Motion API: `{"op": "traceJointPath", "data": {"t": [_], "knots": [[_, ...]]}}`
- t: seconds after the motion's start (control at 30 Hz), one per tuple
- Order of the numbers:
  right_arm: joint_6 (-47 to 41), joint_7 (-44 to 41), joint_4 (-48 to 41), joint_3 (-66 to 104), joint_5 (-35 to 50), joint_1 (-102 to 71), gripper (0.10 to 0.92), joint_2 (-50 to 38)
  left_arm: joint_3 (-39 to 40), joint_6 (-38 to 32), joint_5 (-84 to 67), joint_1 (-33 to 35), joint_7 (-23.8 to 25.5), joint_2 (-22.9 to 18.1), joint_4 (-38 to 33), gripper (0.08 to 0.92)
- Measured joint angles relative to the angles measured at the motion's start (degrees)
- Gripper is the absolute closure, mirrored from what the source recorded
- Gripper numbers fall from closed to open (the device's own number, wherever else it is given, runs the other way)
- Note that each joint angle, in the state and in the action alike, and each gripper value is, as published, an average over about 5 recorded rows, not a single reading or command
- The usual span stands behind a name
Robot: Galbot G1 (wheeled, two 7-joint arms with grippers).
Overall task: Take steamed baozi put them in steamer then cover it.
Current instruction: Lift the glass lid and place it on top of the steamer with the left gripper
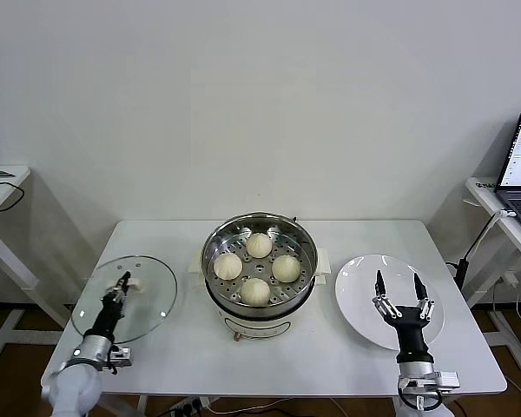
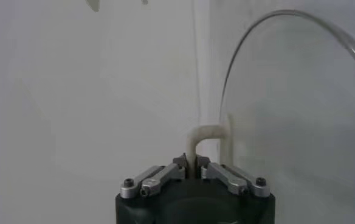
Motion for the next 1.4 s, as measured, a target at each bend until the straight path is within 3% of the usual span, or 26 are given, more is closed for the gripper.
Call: {"op": "traceJointPath", "data": {"t": [0.4,0.77,1.07,1.4], "knots": [[0.24,-0.07,-0.83,-0.09,-0.03,0.92,0.203,-0.10,-1.05,7.37,-9.93,6.43,5.98,3.87,-18.29,0.809],[1.04,-0.18,-0.95,1.10,-0.24,0.65,0.203,0.42,11.39,23.16,-15.43,5.03,12.53,8.87,-33.01,0.809],[1.04,-0.10,-0.55,2.01,-0.70,0.37,0.203,1.06,27.44,35.66,-13.91,-3.11,16.40,9.20,-36.13,0.809],[1.03,0.02,-0.66,1.82,-1.47,0.41,0.203,1.66,41.53,44.47,-9.59,-11.83,20.54,6.66,-32.84,0.809]]}}
